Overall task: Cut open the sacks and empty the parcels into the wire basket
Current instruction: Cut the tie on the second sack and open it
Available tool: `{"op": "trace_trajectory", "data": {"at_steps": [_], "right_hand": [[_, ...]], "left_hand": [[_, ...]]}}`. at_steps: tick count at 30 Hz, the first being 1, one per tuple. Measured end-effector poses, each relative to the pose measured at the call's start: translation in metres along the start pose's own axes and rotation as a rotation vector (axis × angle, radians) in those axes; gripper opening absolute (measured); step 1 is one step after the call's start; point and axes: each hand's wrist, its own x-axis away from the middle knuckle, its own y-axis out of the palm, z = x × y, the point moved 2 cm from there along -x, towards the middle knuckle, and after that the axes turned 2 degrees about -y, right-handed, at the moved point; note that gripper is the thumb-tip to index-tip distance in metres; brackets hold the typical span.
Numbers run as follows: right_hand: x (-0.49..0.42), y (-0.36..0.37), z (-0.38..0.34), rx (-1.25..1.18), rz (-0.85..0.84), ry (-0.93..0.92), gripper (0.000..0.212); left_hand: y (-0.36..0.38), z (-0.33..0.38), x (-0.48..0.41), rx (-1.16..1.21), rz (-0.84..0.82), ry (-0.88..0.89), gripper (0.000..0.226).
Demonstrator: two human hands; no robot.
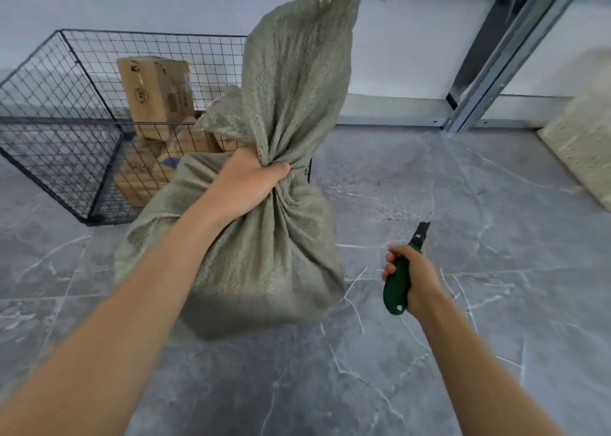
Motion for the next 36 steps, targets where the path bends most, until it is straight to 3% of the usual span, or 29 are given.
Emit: {"op": "trace_trajectory", "data": {"at_steps": [9,19,25,31,36], "right_hand": [[-0.026,-0.036,0.049,-0.076,0.261,0.106,0.016],[-0.03,-0.023,0.068,0.07,0.286,0.136,0.006],[-0.015,0.011,0.039,0.112,0.132,0.098,0.007],[0.03,0.097,-0.022,0.334,-0.182,-0.206,0.007],[0.079,0.154,-0.048,0.502,-0.303,-0.512,0.018]], "left_hand": [[0.014,-0.001,-0.005,-0.068,0.013,-0.036,0.032],[0.009,-0.007,-0.006,-0.011,0.023,-0.056,0.026],[0.006,-0.008,-0.005,0.001,0.022,-0.066,0.033],[-0.004,-0.003,0.005,0.151,-0.016,-0.044,0.038],[-0.02,0.005,0.015,0.292,-0.027,-0.072,0.037]]}}
